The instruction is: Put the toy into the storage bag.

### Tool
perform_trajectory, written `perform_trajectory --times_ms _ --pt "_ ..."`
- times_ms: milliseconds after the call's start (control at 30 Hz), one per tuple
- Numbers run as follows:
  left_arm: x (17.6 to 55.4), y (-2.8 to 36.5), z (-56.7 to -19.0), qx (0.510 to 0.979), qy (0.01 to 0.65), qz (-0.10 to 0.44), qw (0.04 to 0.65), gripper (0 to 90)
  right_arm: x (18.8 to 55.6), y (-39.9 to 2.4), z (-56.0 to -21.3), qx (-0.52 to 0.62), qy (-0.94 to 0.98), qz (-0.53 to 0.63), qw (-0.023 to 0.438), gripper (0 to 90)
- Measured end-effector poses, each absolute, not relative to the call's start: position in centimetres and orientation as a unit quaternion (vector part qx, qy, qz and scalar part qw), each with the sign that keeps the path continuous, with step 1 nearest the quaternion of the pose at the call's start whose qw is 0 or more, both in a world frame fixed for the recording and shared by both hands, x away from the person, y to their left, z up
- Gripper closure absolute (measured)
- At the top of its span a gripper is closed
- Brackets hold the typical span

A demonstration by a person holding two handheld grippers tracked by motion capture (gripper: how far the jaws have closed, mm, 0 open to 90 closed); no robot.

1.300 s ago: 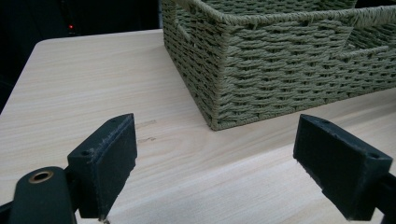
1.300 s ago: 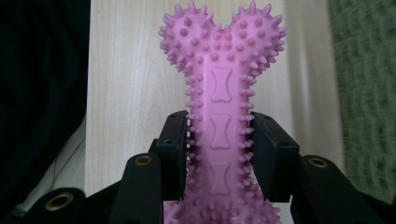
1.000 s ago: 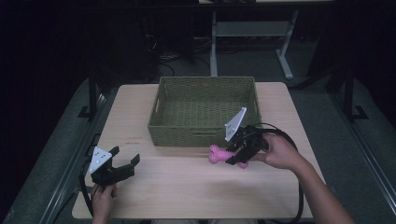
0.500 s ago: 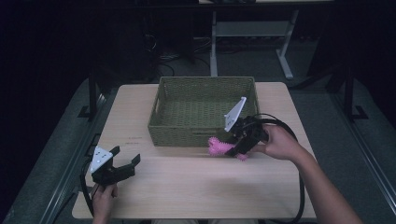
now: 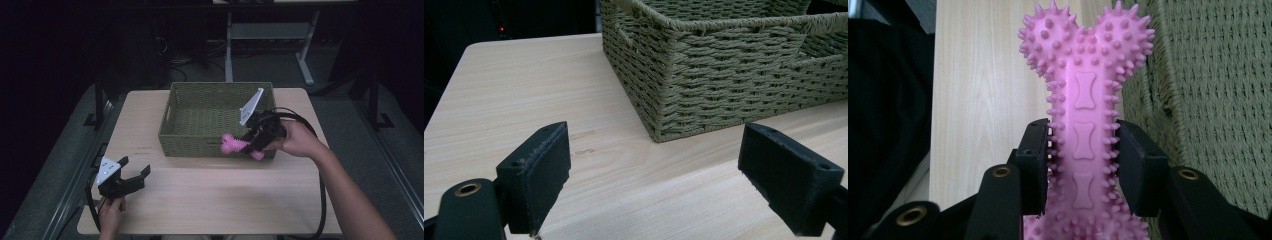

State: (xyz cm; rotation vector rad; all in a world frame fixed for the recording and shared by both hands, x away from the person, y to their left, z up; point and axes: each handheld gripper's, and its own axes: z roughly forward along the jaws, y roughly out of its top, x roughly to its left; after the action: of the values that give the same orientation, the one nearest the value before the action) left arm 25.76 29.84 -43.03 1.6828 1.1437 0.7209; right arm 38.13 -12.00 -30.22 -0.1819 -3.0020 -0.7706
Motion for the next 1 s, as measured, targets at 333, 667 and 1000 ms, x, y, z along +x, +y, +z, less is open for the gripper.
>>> perform_trajectory --times_ms 333,667,1000 --pt "25.9 29.8 -43.1 0.686 0.469 0.295 0.471 13.0 40.2 -12.0 -29.4 -0.064 -0.969 -0.240 0.009 58.5" --pt "25.9 29.6 -43.1 0.690 0.465 0.295 0.470 13.0 42.5 -11.8 -28.8 -0.075 -0.969 -0.234 0.015 58.5" --pt "25.7 29.4 -43.1 0.693 0.461 0.296 0.469 13.0 44.7 -11.7 -29.2 -0.087 -0.971 -0.221 0.009 58.5"
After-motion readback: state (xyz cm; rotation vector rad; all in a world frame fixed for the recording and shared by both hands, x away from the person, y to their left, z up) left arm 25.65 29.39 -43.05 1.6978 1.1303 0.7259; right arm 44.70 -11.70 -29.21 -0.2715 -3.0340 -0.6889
